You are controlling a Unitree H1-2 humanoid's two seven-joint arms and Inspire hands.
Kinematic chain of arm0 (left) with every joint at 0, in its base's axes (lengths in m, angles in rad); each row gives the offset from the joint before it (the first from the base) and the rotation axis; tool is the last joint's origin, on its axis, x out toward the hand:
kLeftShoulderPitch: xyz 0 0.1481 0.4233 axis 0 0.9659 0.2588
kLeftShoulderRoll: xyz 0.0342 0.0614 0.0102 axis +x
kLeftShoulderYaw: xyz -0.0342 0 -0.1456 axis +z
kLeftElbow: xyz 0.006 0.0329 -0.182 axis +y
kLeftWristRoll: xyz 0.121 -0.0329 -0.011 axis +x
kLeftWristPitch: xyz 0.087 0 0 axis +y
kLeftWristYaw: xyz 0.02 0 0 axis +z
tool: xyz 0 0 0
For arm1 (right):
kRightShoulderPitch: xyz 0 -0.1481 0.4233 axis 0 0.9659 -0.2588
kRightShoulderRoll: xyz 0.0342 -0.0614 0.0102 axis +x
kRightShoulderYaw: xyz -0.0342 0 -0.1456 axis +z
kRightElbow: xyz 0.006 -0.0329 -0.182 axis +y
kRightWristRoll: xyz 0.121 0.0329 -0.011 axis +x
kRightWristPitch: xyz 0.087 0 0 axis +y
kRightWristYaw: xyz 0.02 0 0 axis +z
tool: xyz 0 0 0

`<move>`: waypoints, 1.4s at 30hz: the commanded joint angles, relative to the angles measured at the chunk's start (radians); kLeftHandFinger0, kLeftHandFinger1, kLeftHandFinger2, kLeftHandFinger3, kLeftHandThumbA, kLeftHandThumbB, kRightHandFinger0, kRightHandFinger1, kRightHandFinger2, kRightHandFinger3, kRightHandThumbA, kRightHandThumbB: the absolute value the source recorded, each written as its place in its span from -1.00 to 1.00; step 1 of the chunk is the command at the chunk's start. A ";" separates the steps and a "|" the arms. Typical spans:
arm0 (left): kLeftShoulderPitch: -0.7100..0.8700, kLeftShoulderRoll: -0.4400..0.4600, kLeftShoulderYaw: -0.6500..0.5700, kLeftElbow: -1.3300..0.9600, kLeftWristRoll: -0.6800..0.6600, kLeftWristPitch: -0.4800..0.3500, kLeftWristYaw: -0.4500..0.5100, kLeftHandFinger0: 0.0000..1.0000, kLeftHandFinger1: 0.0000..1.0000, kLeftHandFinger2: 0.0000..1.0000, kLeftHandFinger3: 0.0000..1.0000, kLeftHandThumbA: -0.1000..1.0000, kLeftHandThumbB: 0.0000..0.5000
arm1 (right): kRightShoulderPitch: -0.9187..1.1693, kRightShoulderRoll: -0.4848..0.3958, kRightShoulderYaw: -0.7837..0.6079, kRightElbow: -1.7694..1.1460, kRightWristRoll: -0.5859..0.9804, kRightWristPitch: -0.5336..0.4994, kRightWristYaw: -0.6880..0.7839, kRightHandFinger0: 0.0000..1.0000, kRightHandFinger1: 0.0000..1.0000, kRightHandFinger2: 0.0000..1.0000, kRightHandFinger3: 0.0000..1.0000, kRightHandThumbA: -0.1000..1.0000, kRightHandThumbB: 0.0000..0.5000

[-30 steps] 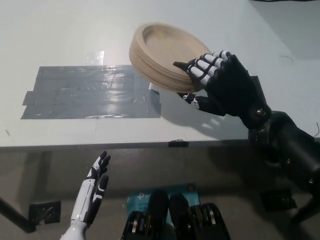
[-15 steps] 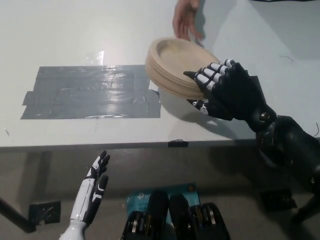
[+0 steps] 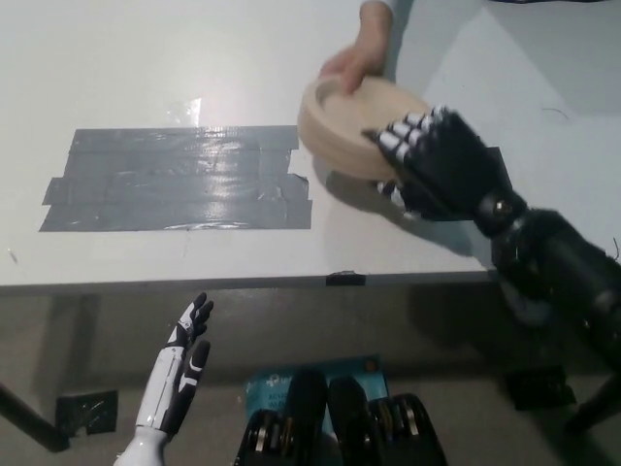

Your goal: A stack of plates is kept in the middle of the desk close to the robot and the robot grabs the stack with its right hand, picks it up and hands it to a person.

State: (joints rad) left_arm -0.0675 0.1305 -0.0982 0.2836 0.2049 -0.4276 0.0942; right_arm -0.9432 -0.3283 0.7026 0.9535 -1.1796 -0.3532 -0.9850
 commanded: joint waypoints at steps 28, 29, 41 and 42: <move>-0.022 0.019 0.005 -0.036 0.004 -0.042 0.002 1.00 1.00 1.00 1.00 1.00 0.31 | 0.245 -0.143 -0.265 -1.008 0.384 0.265 0.811 1.00 1.00 1.00 1.00 0.68 1.00; -0.024 0.019 0.004 -0.036 0.004 -0.042 0.004 1.00 1.00 1.00 1.00 1.00 0.28 | 0.275 -0.159 -0.279 -1.090 0.395 0.274 0.821 1.00 1.00 1.00 1.00 0.67 1.00; -0.002 0.004 -0.001 -0.036 -0.009 -0.042 -0.002 1.00 1.00 1.00 1.00 1.00 0.33 | 0.684 -0.203 -0.416 -1.722 0.433 0.345 0.775 1.00 1.00 1.00 1.00 0.94 1.00; -0.002 0.003 -0.001 -0.035 -0.010 -0.042 -0.002 1.00 1.00 1.00 1.00 1.00 0.33 | 0.716 -0.199 -0.419 -1.732 0.432 0.332 0.755 1.00 1.00 1.00 1.00 0.95 1.00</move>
State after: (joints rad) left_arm -0.0660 0.1325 -0.0990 0.2911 0.2047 -0.4235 0.0936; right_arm -0.4797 -0.4161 0.5036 0.0118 -0.9938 -0.1997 -0.4553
